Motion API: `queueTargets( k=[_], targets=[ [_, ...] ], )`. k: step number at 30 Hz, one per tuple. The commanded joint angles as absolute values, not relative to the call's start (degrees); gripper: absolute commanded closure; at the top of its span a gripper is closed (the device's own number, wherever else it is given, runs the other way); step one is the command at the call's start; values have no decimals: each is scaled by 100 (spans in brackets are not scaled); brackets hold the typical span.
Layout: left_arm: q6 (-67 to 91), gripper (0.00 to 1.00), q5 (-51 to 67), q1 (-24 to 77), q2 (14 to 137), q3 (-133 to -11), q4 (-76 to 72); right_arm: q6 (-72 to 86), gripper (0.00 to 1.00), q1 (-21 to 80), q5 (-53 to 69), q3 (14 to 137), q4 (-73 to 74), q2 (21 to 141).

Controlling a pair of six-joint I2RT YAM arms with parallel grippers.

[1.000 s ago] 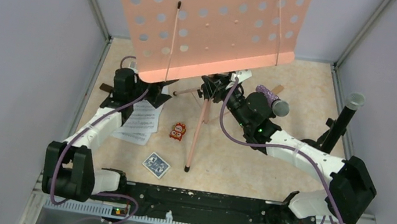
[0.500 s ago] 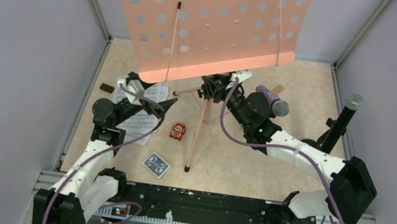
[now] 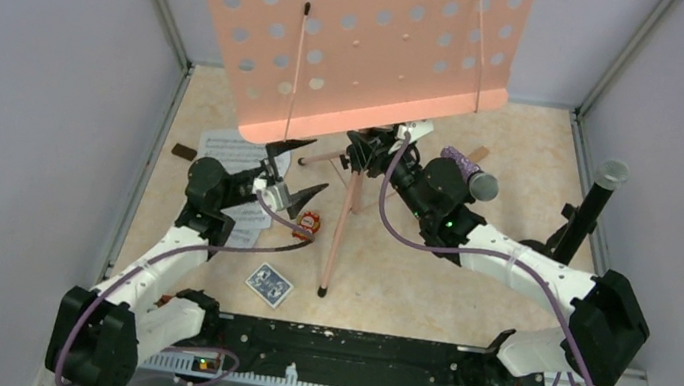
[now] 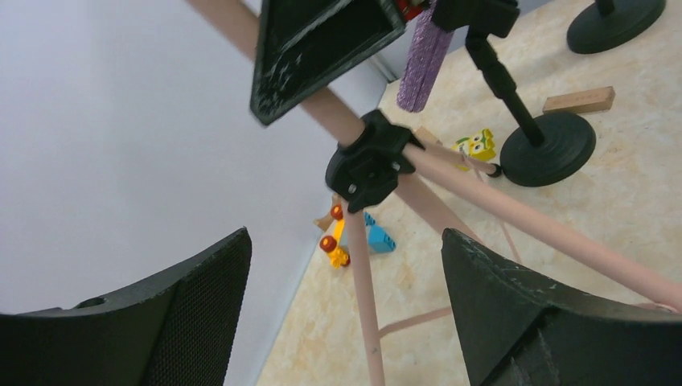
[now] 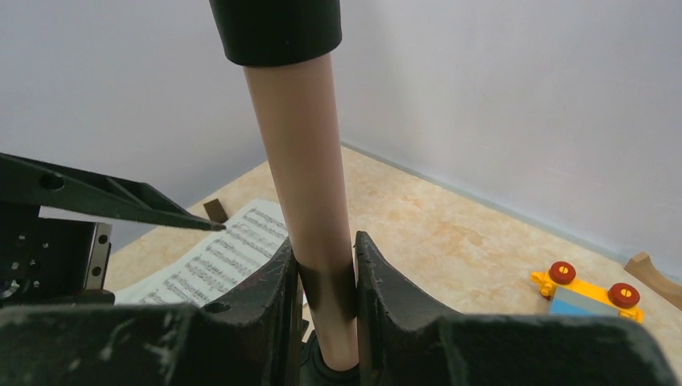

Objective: Pack up the instrument practice props

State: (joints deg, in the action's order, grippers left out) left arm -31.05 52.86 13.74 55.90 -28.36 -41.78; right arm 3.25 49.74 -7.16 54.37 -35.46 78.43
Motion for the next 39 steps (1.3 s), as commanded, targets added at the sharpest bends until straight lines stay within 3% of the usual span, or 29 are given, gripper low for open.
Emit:
queueTargets(
  k=[1, 8, 32, 34, 37, 39],
  targets=[
    [-3916, 11, 5359, 1800, 5841, -3290, -4244, 1164, 100, 5106, -409, 5505, -2444, 7883],
    [-4543, 29, 5328, 2143, 6258, -3600, -3704, 1178, 100, 5115, -393, 5506, -2396, 7908],
    [-5012, 61, 4917, 2303, 6829, -3901, -3360, 1057, 100, 5203, -390, 5599, -2292, 7999],
    [-5023, 67, 4910, 2312, 6848, -3911, -3349, 1050, 100, 5212, -407, 5592, -2268, 8003],
    [-5030, 88, 4878, 2314, 6876, -3896, -3371, 1037, 100, 5223, -428, 5577, -2268, 7992],
    [-4956, 96, 4859, 2312, 6882, -3827, -3536, 1028, 100, 5229, -438, 5575, -2266, 7992]
  ],
)
